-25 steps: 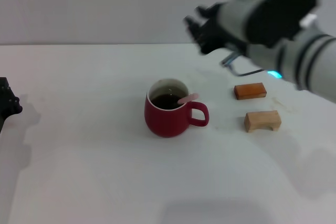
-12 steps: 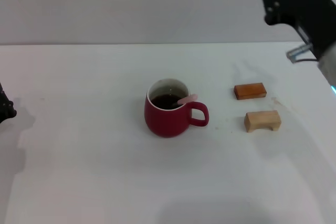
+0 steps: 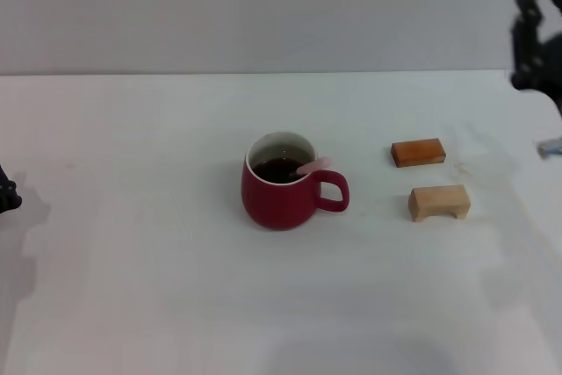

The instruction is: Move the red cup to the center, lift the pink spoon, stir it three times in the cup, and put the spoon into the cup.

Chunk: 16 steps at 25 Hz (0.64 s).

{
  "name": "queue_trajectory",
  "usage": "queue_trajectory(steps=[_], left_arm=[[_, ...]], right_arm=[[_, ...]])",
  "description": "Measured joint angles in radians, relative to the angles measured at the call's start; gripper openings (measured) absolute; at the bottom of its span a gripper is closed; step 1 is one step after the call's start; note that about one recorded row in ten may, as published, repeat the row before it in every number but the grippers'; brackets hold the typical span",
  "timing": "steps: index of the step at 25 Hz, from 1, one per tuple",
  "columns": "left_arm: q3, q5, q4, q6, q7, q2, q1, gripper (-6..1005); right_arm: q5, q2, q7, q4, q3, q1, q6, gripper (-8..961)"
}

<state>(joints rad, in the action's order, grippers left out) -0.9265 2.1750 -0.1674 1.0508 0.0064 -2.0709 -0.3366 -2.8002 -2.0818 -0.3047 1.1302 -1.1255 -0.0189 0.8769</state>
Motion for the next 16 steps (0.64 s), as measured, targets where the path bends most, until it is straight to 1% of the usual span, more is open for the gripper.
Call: queue_trajectory(steps=[1,2,3,4,7,9,11,12,16], left_arm=[[0.0,0.0,-0.001,0.0,0.0,-0.001,0.0,-2],[0.0,0.0,-0.002,0.0,0.0,-0.001,0.001,-2],[0.0,0.0,-0.002,0.0,0.0,-0.001,0.001,-2],[0.0,0.0,-0.002,0.0,0.0,-0.001,0.001,-2],[0.0,0.0,-0.008,0.0,0.0,-0.001,0.001,-2],[0.0,0.0,-0.012,0.0,0.0,-0.002,0.002,-2],[0.0,0.0,-0.013,0.0,0.0,-0.002,0.002,-2],[0.0,0.0,-0.013,0.0,0.0,-0.002,0.002,-2],[0.0,0.0,-0.013,0.0,0.0,-0.002,0.002,-2]], right_arm=[[0.018,0.0,0.0,-0.035,0.005,-0.001,0.048,240],[0.059,0.0,0.001,-0.102,0.017,0.0,0.136,240],[0.078,0.0,0.001,-0.137,0.021,0.002,0.173,240],[0.078,0.0,0.001,-0.137,0.021,0.002,0.173,240],[0.149,0.0,0.001,-0.225,0.035,0.008,0.235,240],[0.175,0.0,0.002,-0.245,0.044,0.012,0.244,240],[0.228,0.0,0.002,-0.291,0.063,0.025,0.264,240],[0.28,0.0,0.003,-0.336,0.077,0.041,0.281,241],[0.344,0.0,0.006,-0.387,0.103,0.061,0.309,241]])
